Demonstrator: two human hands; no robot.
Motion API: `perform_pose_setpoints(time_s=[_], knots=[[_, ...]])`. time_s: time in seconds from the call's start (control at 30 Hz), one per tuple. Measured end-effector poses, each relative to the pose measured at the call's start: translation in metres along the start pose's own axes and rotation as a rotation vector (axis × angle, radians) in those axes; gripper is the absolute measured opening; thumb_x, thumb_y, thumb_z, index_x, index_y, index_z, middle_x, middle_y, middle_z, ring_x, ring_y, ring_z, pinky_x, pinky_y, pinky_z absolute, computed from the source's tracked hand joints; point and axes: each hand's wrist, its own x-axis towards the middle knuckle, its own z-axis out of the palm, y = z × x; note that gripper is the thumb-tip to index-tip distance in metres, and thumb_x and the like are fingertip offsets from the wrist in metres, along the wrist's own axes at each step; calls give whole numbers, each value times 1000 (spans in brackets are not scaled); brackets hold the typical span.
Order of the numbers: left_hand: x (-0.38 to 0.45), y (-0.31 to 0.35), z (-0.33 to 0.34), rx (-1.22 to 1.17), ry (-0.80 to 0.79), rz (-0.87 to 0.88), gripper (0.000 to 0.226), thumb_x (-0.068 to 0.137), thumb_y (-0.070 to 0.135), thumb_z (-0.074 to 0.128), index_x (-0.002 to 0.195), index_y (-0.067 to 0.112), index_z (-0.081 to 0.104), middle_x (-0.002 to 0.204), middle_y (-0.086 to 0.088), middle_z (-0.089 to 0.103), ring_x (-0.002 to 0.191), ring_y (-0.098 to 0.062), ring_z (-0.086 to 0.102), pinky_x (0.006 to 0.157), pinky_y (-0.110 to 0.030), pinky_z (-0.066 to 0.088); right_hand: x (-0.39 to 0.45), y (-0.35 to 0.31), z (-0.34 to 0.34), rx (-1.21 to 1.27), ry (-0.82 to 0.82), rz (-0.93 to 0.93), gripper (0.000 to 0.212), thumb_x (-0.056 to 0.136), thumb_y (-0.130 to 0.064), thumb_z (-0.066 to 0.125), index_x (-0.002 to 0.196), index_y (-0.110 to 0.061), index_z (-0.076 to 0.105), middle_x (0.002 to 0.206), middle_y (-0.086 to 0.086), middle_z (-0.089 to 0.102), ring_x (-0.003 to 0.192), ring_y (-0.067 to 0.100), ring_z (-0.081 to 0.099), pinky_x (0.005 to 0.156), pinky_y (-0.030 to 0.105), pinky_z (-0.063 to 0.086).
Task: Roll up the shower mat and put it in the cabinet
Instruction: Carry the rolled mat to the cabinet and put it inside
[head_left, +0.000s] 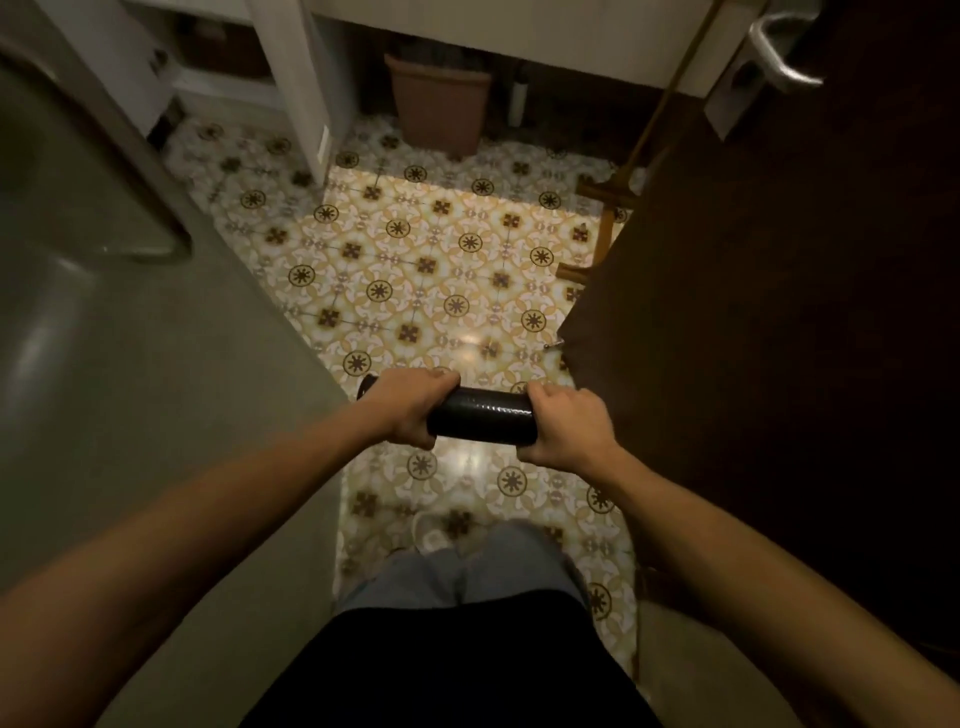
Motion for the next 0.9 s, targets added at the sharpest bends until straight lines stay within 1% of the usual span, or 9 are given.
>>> perform_pose_setpoints(time_s=[0.1, 0.17, 0.23, 0.33, 0.43, 0.57, 0.73, 0.83, 0.9], knots=[[32, -40, -21, 23, 15, -20, 64, 58, 45, 76, 109, 24, 44, 99, 2, 62, 83, -21, 61, 55, -29, 34, 55, 12, -17, -18, -14, -38, 59, 62, -54, 71, 105, -20, 49, 98, 1, 66, 83, 26, 64, 68, 38, 53], [55, -68, -30, 5, 8, -53, 64, 59, 45, 75, 109, 25, 43, 100, 2, 62, 83, -22, 60, 55, -30, 35, 97, 21, -27, -16, -9, -63, 63, 63, -55, 70, 110, -20, 49, 102, 1, 65, 88, 26, 64, 70, 39, 54], [77, -94, -36, -8, -8, -92, 64, 59, 46, 76, 110, 25, 42, 100, 2, 61, 85, -22, 61, 56, -30, 36, 139, 30, -35, -26, -18, -93, 64, 63, -56, 71, 110, -19, 49, 103, 2, 64, 88, 27, 64, 70, 39, 54], [118, -141, -45, -28, 9, -134, 67, 57, 46, 76, 111, 25, 43, 99, 2, 62, 83, -21, 61, 56, -30, 34, 213, 46, -43, -43, -49, -145, 63, 64, -58, 71, 108, -21, 48, 102, 1, 63, 88, 27, 63, 72, 39, 53], [158, -191, -52, -68, 33, -198, 64, 58, 45, 75, 110, 26, 43, 99, 3, 61, 82, -20, 60, 57, -29, 34, 293, 62, -51, -67, -59, -215, 64, 66, -59, 70, 111, -20, 47, 101, 2, 63, 89, 26, 62, 75, 39, 53], [195, -250, -73, -115, 16, -305, 59, 60, 44, 73, 105, 28, 39, 98, 4, 61, 81, -18, 59, 54, -29, 36, 387, 72, -77, -101, -90, -317, 69, 66, -58, 71, 117, -17, 49, 101, 4, 64, 87, 28, 63, 71, 38, 50], [207, -317, -96, -185, 24, -439, 59, 63, 44, 72, 110, 24, 42, 101, 2, 61, 85, -21, 61, 57, -30, 40, 498, 55, -109, -161, -138, -473, 64, 66, -60, 68, 112, -21, 47, 100, 2, 63, 85, 26, 62, 72, 38, 52], [212, -371, -107, -246, 19, -527, 63, 64, 42, 74, 115, 23, 42, 106, 0, 61, 91, -23, 61, 58, -31, 42, 568, 28, -121, -191, -151, -554, 63, 66, -60, 68, 111, -20, 47, 99, 2, 62, 84, 26, 62, 68, 36, 46], [211, -417, -106, -299, 3, -591, 66, 63, 42, 75, 116, 25, 40, 106, 0, 61, 91, -22, 61, 57, -31, 39, 618, 1, -122, -213, -184, -593, 62, 67, -58, 68, 111, -20, 47, 99, 2, 62, 85, 26, 62, 66, 36, 43]])
